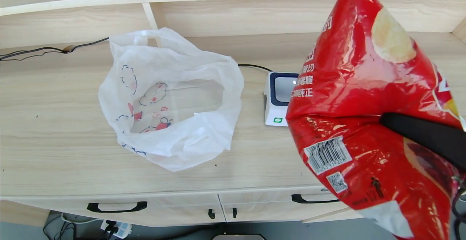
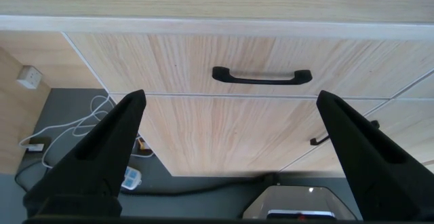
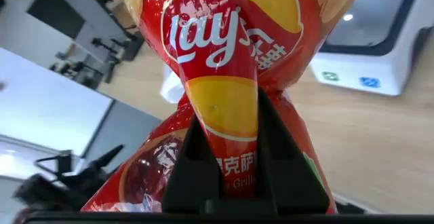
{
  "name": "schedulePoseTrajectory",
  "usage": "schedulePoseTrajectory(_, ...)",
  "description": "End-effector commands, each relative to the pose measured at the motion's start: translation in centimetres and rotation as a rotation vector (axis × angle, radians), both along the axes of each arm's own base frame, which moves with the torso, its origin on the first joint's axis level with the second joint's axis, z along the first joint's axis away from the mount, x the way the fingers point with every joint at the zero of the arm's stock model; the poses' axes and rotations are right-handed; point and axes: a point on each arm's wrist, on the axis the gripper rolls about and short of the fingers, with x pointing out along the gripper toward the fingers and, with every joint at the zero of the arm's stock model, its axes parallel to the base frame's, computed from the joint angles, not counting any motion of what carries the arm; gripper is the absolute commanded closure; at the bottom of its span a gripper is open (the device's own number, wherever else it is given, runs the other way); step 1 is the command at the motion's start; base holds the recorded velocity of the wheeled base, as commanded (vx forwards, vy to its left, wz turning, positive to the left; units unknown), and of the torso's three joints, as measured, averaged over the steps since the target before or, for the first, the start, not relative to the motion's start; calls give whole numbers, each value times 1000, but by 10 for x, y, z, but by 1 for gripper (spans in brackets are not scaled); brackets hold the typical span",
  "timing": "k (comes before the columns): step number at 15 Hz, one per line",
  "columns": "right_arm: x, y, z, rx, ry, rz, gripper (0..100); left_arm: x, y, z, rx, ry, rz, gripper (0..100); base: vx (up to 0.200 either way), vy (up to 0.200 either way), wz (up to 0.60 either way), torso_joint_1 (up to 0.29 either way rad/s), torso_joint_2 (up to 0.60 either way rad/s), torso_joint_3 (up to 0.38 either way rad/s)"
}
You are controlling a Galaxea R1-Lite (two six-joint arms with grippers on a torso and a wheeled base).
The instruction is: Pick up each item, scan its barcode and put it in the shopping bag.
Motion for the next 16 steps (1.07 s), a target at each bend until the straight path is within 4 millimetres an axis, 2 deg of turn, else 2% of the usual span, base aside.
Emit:
schedulePoseTrajectory(1, 22, -30, 2, -278, -221, -346, 100, 0, 0, 0, 0, -1, -1, 0, 0, 0, 0, 0, 0, 0)
schedulePoseTrajectory(3, 21, -37, 10, -483, -405, -436, 100, 0, 0, 0, -1, 1, 1, 0, 0, 0, 0, 0, 0, 0)
schedulePoseTrajectory(5, 25, -35, 10, -522, -419, -448, 100, 0, 0, 0, -1, 1, -1, 0, 0, 0, 0, 0, 0, 0)
schedulePoseTrajectory(7, 38, -27, 18, -524, -417, -447, 100, 0, 0, 0, -1, 1, -1, 0, 0, 0, 0, 0, 0, 0)
schedulePoseTrajectory(8, 54, -18, 28, -525, -414, -465, 100, 0, 0, 0, -1, 1, 1, 0, 0, 0, 0, 0, 0, 0)
schedulePoseTrajectory(11, 89, 2, 36, -577, -407, -518, 100, 0, 0, 0, -1, -1, -1, 0, 0, 0, 0, 0, 0, 0)
schedulePoseTrajectory(16, 126, 25, 35, -761, -583, -552, 100, 0, 0, 0, -1, -1, -1, 0, 0, 0, 0, 0, 0, 0)
